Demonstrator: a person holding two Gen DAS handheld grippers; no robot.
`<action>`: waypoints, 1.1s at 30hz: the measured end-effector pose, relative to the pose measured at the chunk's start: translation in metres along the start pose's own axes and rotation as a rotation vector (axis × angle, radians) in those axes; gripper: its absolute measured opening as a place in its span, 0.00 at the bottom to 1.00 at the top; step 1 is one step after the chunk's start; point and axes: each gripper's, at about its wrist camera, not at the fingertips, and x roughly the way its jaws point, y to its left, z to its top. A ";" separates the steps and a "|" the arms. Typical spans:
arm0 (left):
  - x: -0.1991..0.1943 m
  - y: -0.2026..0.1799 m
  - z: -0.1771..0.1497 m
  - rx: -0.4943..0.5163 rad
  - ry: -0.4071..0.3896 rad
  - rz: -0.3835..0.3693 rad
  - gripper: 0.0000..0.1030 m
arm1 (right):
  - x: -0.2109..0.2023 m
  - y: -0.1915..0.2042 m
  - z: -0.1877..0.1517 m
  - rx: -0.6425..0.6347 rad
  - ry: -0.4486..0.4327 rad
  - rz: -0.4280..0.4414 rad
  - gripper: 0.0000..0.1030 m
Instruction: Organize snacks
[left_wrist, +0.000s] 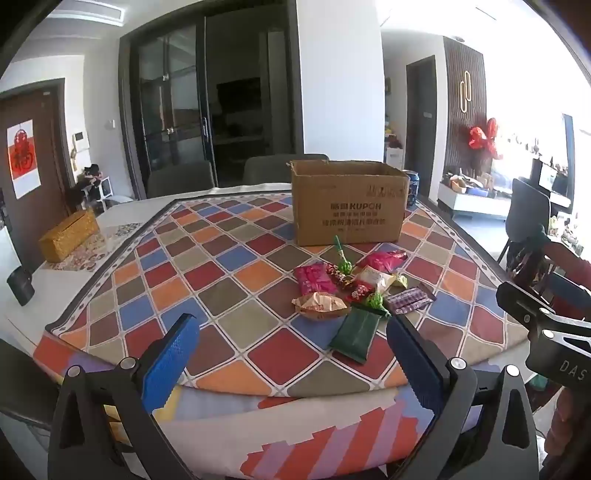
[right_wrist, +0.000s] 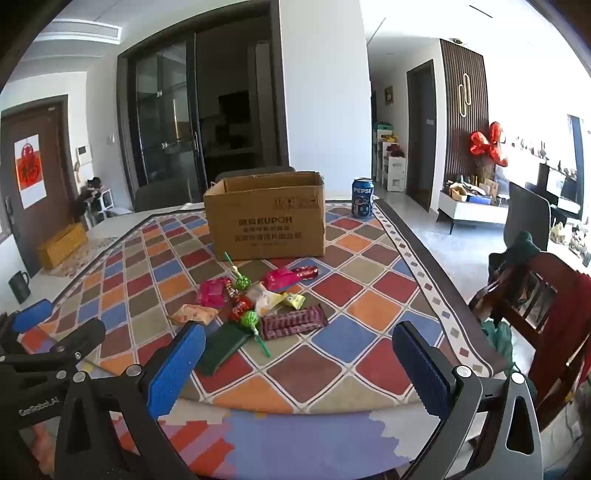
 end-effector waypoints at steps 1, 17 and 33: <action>0.000 0.000 0.000 -0.002 -0.001 0.005 1.00 | 0.000 0.000 0.000 0.004 0.005 0.000 0.99; -0.013 0.006 0.003 -0.028 -0.044 0.008 1.00 | -0.002 0.003 0.001 -0.004 -0.004 -0.001 0.99; -0.015 0.007 0.004 -0.031 -0.051 0.008 1.00 | -0.003 0.004 0.002 -0.008 -0.010 -0.004 0.99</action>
